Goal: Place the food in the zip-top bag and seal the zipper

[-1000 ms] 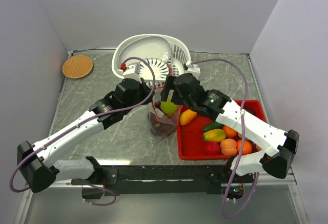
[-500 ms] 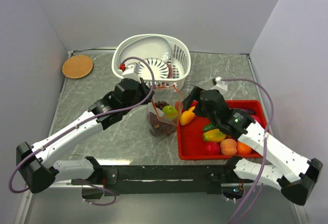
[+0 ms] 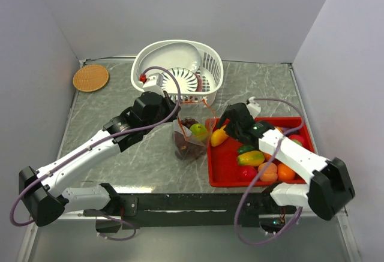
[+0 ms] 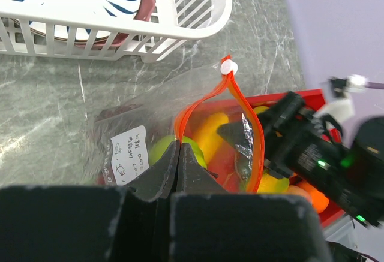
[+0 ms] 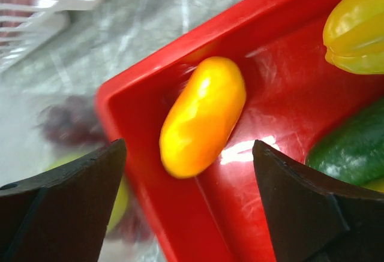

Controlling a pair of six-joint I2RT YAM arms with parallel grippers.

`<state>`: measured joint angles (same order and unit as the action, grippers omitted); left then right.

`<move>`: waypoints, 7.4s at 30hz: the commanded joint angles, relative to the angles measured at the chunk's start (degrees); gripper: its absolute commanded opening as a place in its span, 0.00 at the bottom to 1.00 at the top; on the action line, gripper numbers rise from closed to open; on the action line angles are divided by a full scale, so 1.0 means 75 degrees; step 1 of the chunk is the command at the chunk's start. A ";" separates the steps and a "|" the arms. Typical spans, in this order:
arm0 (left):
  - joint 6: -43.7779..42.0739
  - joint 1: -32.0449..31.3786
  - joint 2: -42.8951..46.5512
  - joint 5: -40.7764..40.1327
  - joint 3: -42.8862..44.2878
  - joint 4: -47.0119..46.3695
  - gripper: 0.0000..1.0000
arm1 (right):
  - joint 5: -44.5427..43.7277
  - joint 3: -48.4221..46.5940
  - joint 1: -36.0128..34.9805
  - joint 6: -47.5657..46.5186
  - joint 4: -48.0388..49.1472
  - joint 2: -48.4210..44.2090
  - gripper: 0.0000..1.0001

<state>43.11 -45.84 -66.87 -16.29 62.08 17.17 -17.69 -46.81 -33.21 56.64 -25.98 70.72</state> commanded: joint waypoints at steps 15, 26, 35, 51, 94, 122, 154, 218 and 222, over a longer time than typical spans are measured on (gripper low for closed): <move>-0.0053 0.0042 0.0268 -0.0077 0.0183 -0.0109 0.01 | 0.0156 -0.0264 0.0327 0.0124 0.0792 0.1564 0.63; 0.0041 0.0042 0.0174 0.0040 0.0171 -0.0203 0.01 | 0.0413 0.0089 0.0327 -0.0228 0.1073 0.1480 0.66; 0.0029 0.0042 0.0151 -0.0007 0.0195 -0.0156 0.01 | 0.0344 -0.0005 0.0338 -0.0392 0.0887 0.1318 0.33; 0.0041 0.0042 0.0104 0.0063 0.0230 -0.0192 0.01 | -0.0242 -0.1140 0.0222 -0.1118 -0.0568 -0.2468 0.15; 0.0193 0.0042 -0.0154 0.0239 0.0546 -0.0180 0.01 | -0.3559 -0.0557 -0.3329 -0.0908 0.3499 -0.0206 0.82; 0.0053 0.0042 0.0209 0.0098 0.0300 -0.0238 0.01 | -0.1614 0.0416 -0.2849 0.4611 -0.5981 -0.3640 1.00; 0.0087 0.0042 0.0397 -0.0054 0.0206 -0.0039 0.01 | -0.0887 0.0909 -0.2626 0.3276 -0.4377 -0.1215 0.92; 0.0029 0.0042 0.0186 0.0145 0.0289 -0.0098 0.01 | -0.1637 -0.2737 -0.0558 0.0557 -0.2781 -0.1201 1.00; -0.0018 0.0042 0.0233 0.0169 0.0277 -0.0109 0.01 | -0.1462 -0.1790 0.0652 0.0967 -0.3333 -0.1507 1.00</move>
<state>44.12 -45.80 -66.52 -15.75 62.39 18.44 -27.42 -65.63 -34.98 59.22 -43.27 61.04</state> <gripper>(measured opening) 0.018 0.999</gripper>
